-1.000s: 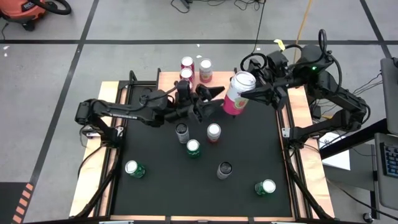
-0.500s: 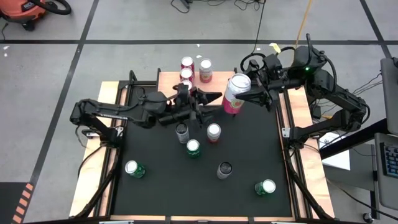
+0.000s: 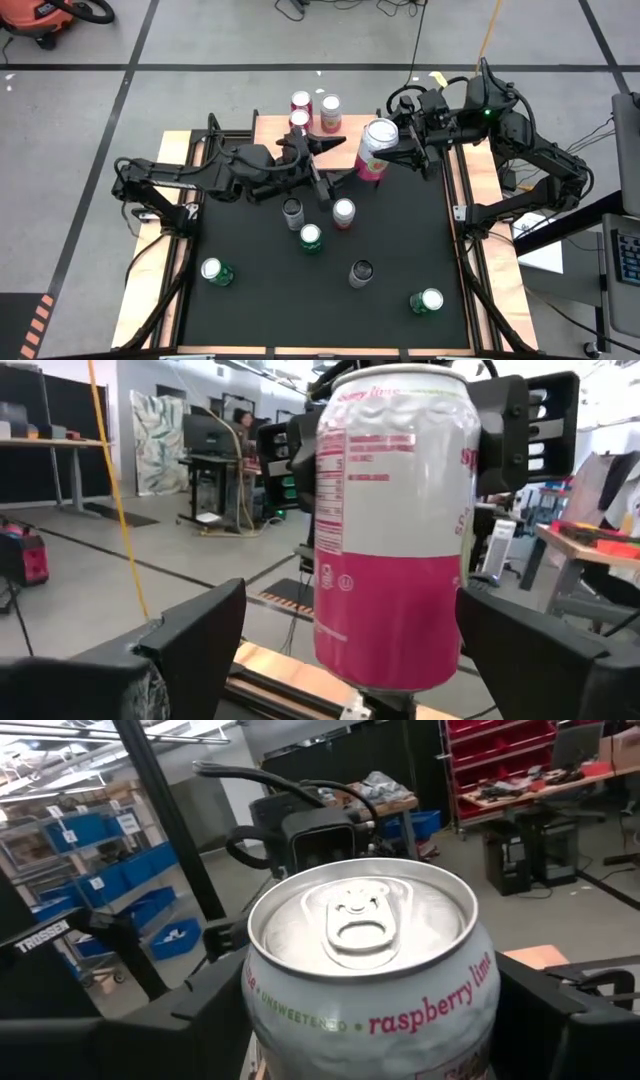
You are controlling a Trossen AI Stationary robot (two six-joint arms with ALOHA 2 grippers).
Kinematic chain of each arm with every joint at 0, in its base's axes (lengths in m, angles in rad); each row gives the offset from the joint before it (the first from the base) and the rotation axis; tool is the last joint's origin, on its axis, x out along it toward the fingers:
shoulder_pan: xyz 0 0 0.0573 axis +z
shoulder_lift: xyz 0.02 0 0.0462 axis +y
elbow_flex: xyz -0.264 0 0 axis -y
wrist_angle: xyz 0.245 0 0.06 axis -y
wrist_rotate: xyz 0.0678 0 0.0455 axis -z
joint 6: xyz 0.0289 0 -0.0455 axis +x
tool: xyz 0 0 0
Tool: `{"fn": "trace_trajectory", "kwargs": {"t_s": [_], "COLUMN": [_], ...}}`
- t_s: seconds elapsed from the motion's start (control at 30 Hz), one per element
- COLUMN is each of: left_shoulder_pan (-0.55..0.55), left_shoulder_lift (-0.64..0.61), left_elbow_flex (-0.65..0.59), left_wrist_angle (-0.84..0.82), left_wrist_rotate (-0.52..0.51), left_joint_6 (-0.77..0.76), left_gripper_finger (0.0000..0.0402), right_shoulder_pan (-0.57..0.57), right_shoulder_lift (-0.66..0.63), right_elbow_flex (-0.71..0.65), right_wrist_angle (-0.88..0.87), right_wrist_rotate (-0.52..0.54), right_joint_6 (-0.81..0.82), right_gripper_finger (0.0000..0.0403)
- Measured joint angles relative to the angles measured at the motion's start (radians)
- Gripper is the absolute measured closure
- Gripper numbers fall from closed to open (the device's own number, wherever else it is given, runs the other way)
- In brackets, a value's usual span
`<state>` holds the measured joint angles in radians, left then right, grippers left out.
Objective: Place canned beverage on shelf
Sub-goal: Put the top white pink soda can on the shelf aligned with the other white pink soda can
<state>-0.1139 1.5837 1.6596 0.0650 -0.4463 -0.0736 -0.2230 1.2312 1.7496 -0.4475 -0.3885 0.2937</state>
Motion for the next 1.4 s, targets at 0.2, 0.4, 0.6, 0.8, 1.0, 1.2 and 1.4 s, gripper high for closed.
{"fn": "trace_trajectory", "kwargs": {"t_s": [0.2, 0.4, 0.6, 0.8, 1.0, 1.2, 1.4], "left_shoulder_pan": [-0.007, 0.027, 0.042, 0.050, 0.060, 0.088, 0.106], "left_shoulder_lift": [0.008, 0.020, 0.026, 0.037, 0.051, 0.064, 0.063], "left_elbow_flex": [0.000, 0.001, 0.000, 0.000, 0.000, 0.000, 0.000], "left_wrist_angle": [0.000, -0.013, -0.026, -0.069, -0.078, -0.077, -0.091], "left_wrist_rotate": [0.053, 0.106, 0.178, 0.207, 0.246, 0.305, 0.340], "left_joint_6": [-0.052, -0.182, -0.182, -0.173, -0.173, -0.177, -0.170], "left_gripper_finger": [0.0039, 0.0025, 0.0005, 0.0010, 0.0011, 0.0038, 0.0097], "right_shoulder_pan": [0.000, 0.000, 0.000, 0.000, 0.002, 0.002, 0.002], "right_shoulder_lift": [0.002, 0.020, 0.037, 0.058, 0.069, 0.074, 0.077], "right_elbow_flex": [0.000, 0.000, 0.000, 0.000, 0.000, 0.000, 0.000], "right_wrist_angle": [0.001, 0.002, 0.004, 0.010, 0.015, 0.012, 0.002], "right_wrist_rotate": [0.000, 0.000, 0.001, -0.002, -0.003, -0.005, -0.004], "right_joint_6": [0.003, 0.004, 0.004, 0.010, 0.009, 0.008, 0.015], "right_gripper_finger": [0.0122, 0.0122, 0.0122, 0.0122, 0.0122, 0.0122, 0.0122]}}
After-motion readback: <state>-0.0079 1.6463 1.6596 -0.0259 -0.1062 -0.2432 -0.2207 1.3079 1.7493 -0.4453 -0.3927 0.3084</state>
